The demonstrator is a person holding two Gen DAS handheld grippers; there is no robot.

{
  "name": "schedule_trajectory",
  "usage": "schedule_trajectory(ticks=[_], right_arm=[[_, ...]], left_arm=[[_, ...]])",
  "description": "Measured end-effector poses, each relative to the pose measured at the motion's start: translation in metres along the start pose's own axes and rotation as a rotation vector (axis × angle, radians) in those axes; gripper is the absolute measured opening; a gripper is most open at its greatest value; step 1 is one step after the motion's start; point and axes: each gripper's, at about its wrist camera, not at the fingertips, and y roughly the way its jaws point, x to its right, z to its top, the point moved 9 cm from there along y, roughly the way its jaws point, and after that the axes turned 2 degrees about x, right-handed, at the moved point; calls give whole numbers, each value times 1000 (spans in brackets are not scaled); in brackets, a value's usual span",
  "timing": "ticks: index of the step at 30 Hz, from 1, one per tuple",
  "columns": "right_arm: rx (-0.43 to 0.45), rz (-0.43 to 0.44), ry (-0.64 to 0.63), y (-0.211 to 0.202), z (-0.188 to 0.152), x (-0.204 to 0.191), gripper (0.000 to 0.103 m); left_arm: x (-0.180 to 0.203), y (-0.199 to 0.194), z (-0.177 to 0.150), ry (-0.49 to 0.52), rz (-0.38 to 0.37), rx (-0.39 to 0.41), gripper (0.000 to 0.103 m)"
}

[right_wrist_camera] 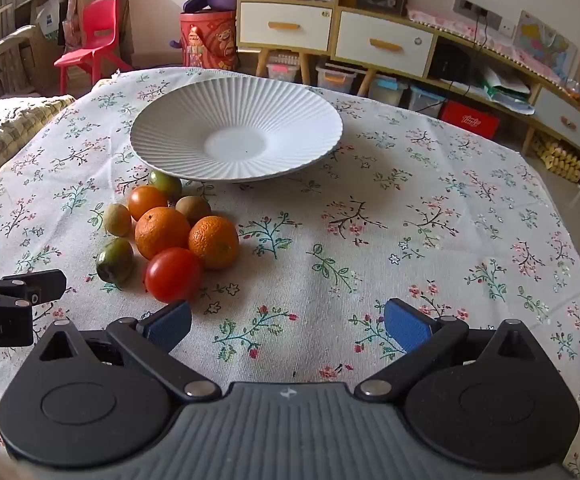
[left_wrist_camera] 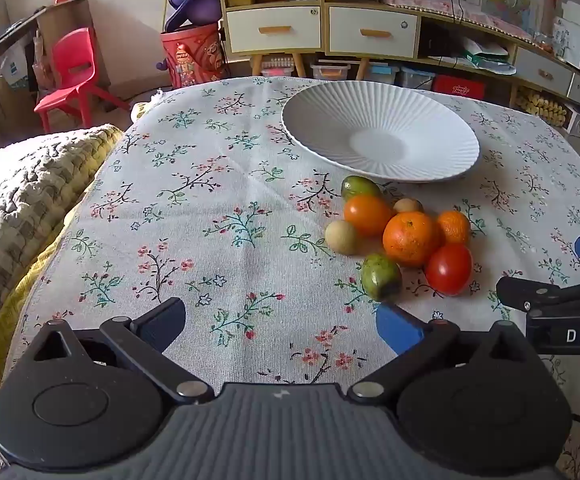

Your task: Organize fruits

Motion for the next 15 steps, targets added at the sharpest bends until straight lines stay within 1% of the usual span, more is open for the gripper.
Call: schedule_trajectory(ticks=[3, 9, 10, 14, 15], right_arm=[[-2, 3, 1, 0, 0, 0, 103], [1, 13, 2, -1, 1, -1, 103], [1, 12, 6, 4, -3, 0, 103], [3, 23, 8, 1, -1, 5, 102], [1, 13, 0, 1, 1, -3, 103]], left_arm=[[0, 0, 1, 0, 4, 11, 92], [-1, -1, 0, 1, 7, 11, 92], [-1, -1, 0, 0, 7, 10, 92], [-1, 0, 1, 1, 9, 7, 92], [-1, 0, 2, 1, 9, 7, 92]])
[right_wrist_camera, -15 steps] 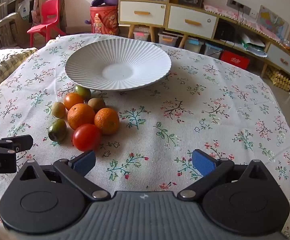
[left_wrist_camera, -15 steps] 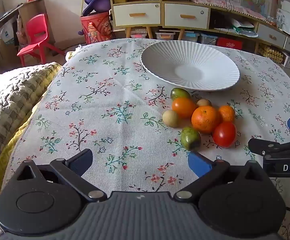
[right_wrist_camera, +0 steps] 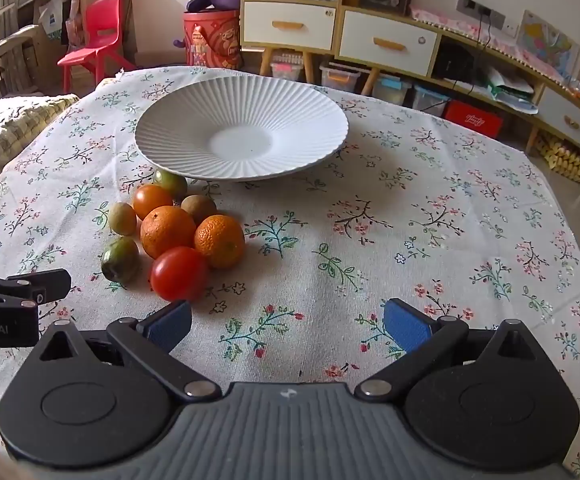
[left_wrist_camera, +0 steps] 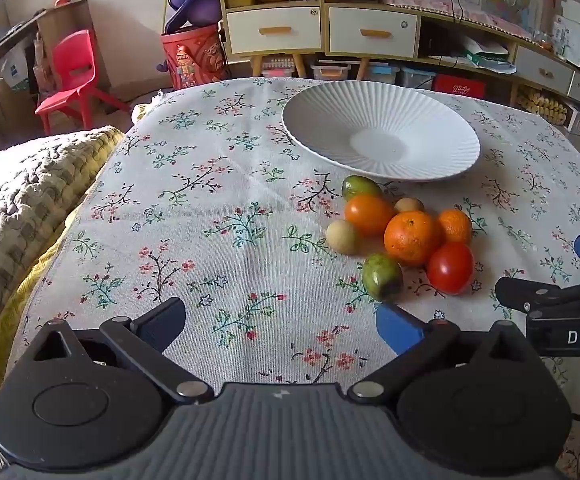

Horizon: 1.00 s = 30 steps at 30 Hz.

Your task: Organize fruits

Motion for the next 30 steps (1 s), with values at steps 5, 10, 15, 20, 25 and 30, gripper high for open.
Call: schedule_trajectory(ticks=[5, 10, 15, 20, 25, 30], right_arm=[[9, -5, 4, -3, 0, 2, 103], [7, 7, 13, -2, 1, 1, 103], [-8, 23, 15, -1, -1, -3, 103], [-18, 45, 16, -1, 2, -4, 103], [-51, 95, 45, 0, 2, -6, 102], [-67, 105, 63, 3, 0, -4, 102]], left_arm=[[-1, 2, 0, 3, 4, 1, 92], [-1, 3, 0, 3, 1, 4, 92], [0, 2, 0, 2, -6, 11, 92], [1, 3, 0, 3, -7, 17, 92], [2, 2, 1, 9, -13, 27, 92], [2, 4, 0, 26, -13, 33, 92]])
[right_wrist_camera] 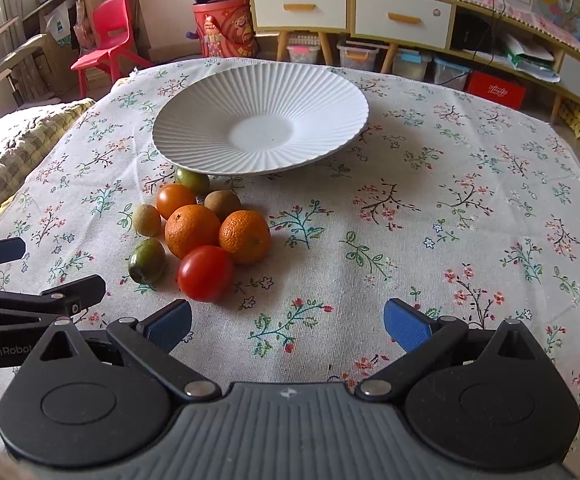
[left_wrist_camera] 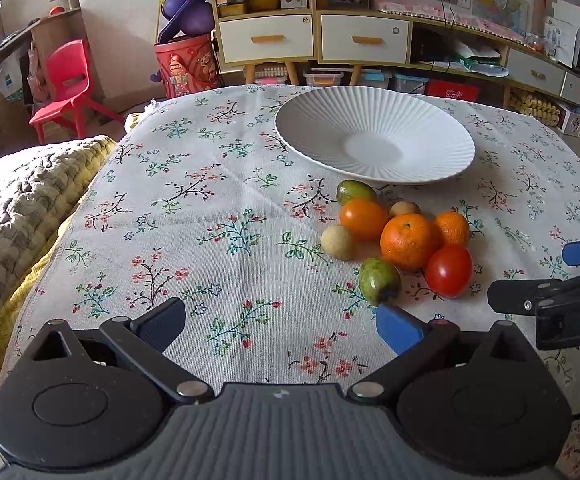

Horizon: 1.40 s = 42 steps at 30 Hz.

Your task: Organize fruits

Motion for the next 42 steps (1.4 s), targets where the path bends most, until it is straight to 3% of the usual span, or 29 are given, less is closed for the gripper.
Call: schedule_trajectory(ticks=[8, 19, 33, 42], right_arm=[[9, -2, -13, -1, 0, -1, 98], [51, -12, -47, 1, 3, 2, 94], [81, 28, -30, 5, 6, 2, 93], [102, 71, -41, 6, 7, 1, 88]], left_arm=[[5, 4, -3, 58, -20, -2, 92], [7, 6, -3, -14, -91, -54, 92], [16, 9, -4, -15, -180, -33, 91], [24, 13, -3, -8, -233, -14, 76]])
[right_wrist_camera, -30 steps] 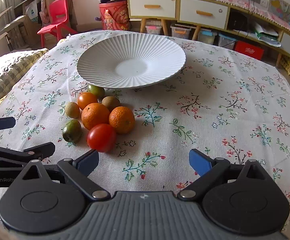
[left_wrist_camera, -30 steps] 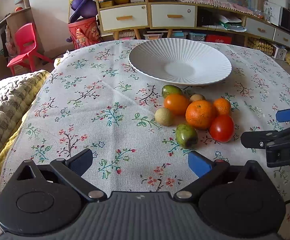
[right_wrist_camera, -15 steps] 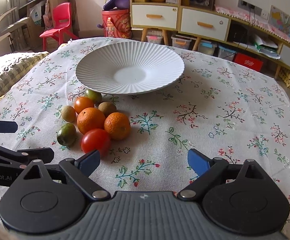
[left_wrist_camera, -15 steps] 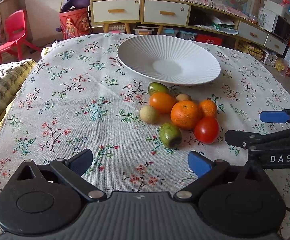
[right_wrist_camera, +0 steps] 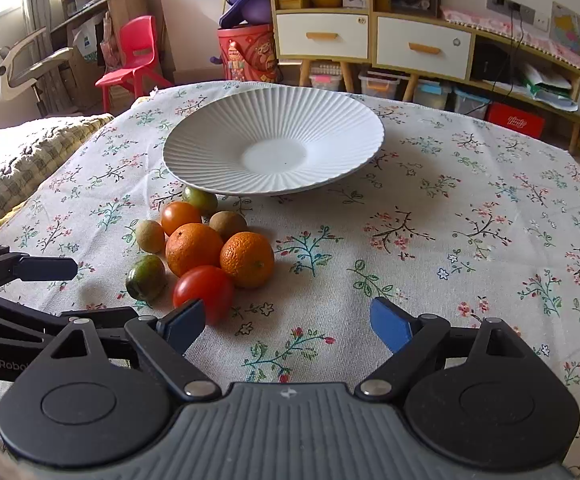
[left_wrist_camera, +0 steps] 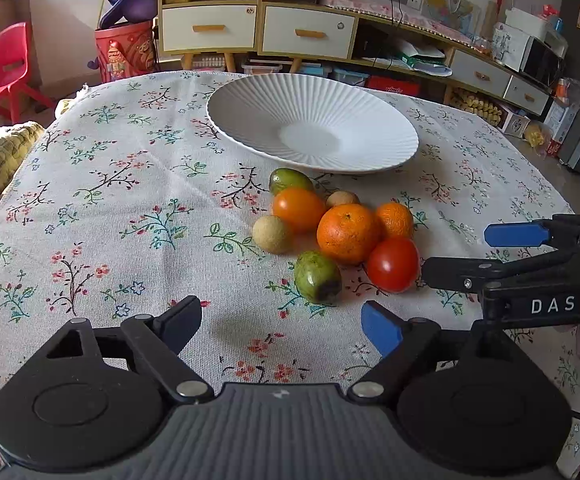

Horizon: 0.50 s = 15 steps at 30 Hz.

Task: Organize fruits
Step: 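Grasp the green lime with the left tool while the right tool grasps the red tomato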

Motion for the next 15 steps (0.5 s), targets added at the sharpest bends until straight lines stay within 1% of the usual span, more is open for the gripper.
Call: schedule_trajectory(ticks=[11, 15], right_arm=[[5, 13, -3, 0, 2, -2, 85], [-3, 18, -5, 2, 0, -3, 82]], left_arm=[[1, -2, 3, 4, -15, 40, 71], [4, -1, 5, 8, -29, 53, 65]])
